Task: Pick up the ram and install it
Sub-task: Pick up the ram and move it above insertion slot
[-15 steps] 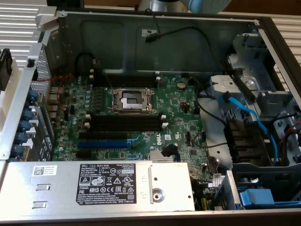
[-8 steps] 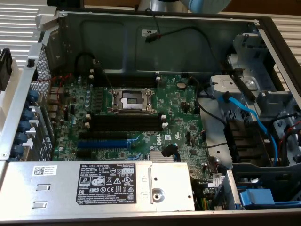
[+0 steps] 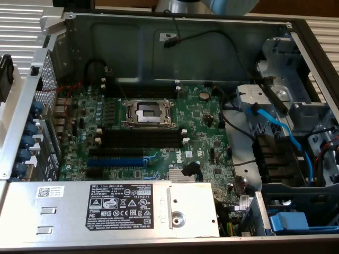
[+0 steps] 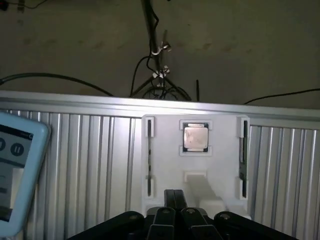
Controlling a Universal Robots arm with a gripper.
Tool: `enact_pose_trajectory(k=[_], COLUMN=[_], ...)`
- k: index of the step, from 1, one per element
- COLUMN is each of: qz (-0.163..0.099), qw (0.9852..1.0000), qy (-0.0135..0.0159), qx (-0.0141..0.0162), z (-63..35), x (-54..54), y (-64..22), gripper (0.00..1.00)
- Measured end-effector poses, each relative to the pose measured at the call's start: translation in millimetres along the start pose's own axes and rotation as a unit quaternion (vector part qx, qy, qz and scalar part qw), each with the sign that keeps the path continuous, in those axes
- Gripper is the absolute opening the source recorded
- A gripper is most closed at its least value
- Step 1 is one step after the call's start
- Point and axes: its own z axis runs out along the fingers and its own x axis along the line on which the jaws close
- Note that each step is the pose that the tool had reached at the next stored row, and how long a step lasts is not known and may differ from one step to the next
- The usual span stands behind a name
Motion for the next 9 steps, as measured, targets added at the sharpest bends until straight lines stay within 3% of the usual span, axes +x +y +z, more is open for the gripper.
enact_pose_trajectory(k=[2,3,6,9], qz=[0.0,0.0,0.0,0.0], qw=[1.0,1.0,1.0,0.9999], qy=[0.0003,0.0003,0.0004,0.0005], qx=[0.0058,0.0073,0.0089,0.0126], z=[-0.1,-0.2,-0.3,-0.3], x=[-0.3,-0.4,-0.5,-0.8], y=[5.9,8.1,11.6,18.7], gripper=[0.1,0.1,0.1,0.1])
